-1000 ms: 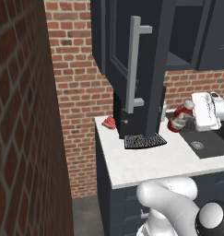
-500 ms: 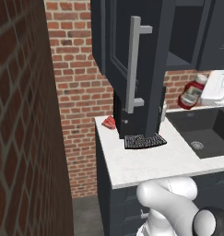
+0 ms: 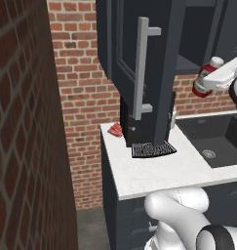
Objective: Put the shaker and condiment bottle from the counter next to their counterparts in the cabinet.
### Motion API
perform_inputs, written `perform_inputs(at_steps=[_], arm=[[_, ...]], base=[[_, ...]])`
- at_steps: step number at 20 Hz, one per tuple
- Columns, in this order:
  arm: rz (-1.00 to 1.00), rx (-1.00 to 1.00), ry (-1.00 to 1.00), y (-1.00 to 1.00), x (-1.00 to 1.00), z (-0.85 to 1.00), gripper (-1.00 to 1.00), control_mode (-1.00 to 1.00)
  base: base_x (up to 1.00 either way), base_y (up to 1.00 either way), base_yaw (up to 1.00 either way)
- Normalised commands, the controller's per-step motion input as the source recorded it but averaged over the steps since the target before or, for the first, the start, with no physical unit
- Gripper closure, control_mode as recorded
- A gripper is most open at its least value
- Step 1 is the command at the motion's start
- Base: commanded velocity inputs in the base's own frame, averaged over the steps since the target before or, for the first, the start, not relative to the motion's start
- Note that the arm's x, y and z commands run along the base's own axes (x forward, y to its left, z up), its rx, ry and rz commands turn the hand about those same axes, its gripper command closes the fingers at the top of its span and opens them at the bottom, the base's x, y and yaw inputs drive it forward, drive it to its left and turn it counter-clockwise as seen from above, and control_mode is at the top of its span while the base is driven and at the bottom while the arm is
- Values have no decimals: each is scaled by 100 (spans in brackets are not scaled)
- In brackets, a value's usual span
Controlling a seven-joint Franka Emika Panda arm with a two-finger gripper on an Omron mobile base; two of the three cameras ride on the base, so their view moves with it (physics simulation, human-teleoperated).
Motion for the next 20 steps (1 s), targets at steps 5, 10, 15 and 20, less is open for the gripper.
perform_inputs(at_steps=[5, 10, 15, 20], arm=[[-5, -3, 5, 14, 1, 7, 100, -100], [-11, -11, 20, -4, 18, 0, 100, -100], [-25, -13, 38, 0, 40, 8, 100, -100], [-13, -4, 22, 2, 27, 8, 100, -100]], base=[[0, 0, 0], [0, 0, 0], [0, 0, 0], [0, 0, 0]])
